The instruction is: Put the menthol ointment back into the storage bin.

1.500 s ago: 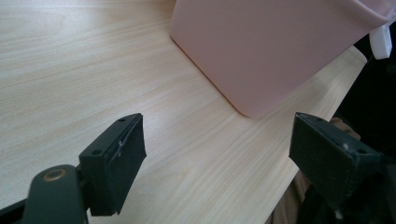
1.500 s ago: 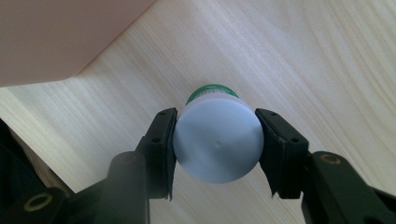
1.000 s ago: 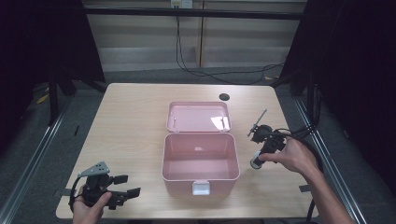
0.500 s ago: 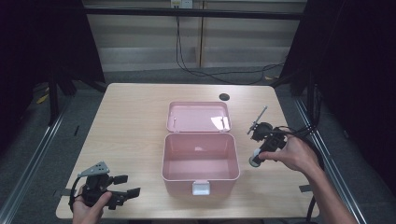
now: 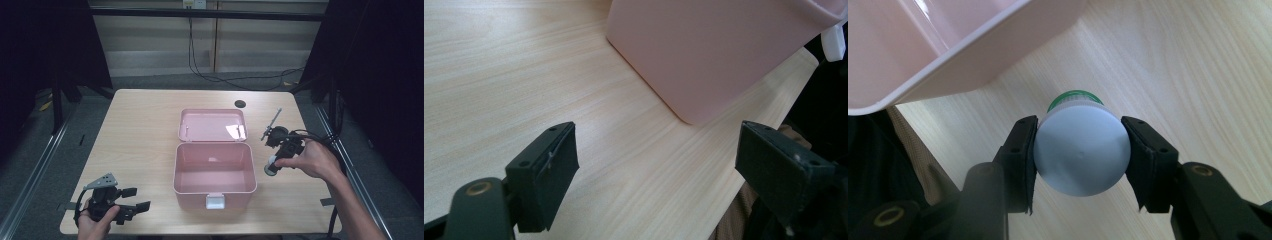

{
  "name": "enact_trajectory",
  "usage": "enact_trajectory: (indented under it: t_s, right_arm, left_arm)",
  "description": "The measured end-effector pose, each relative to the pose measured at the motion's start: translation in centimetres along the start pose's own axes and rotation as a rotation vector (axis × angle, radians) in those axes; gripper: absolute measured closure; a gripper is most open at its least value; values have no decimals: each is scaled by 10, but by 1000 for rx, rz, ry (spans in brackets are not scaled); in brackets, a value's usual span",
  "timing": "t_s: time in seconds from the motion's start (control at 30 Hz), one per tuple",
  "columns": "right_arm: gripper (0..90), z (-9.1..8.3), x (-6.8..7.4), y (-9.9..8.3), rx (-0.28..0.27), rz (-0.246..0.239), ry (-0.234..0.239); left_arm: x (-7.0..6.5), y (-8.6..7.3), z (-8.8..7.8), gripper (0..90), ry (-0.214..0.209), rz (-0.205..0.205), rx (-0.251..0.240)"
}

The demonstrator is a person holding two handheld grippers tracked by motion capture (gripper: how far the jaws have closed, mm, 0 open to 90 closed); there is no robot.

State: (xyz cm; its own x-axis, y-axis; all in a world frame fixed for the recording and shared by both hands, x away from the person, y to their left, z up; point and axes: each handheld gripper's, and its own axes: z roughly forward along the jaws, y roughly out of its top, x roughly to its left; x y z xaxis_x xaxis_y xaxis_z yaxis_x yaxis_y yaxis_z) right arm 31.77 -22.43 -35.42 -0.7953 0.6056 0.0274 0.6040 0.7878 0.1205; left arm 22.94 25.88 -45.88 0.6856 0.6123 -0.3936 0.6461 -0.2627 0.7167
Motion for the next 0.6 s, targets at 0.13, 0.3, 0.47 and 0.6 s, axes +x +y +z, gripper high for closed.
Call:
enact_trajectory:
  t_s: [0.13,0.3,0.47,0.6]
  right_arm:
    - [511,-3,0,0,-2,-11,-12]
    - [511,-12,1,-2,-29,-38,-12]
    - [511,-19,2,-3,-36,-61,-16]
    - [511,-25,3,-2,-38,-69,-22]
  left_arm:
    - [0,0,1,171,3,-5,0]
    - [0,0,1,171,4,-2,4]
    - [1,0,0,170,2,-3,0]
    - [0,0,1,171,1,-1,3]
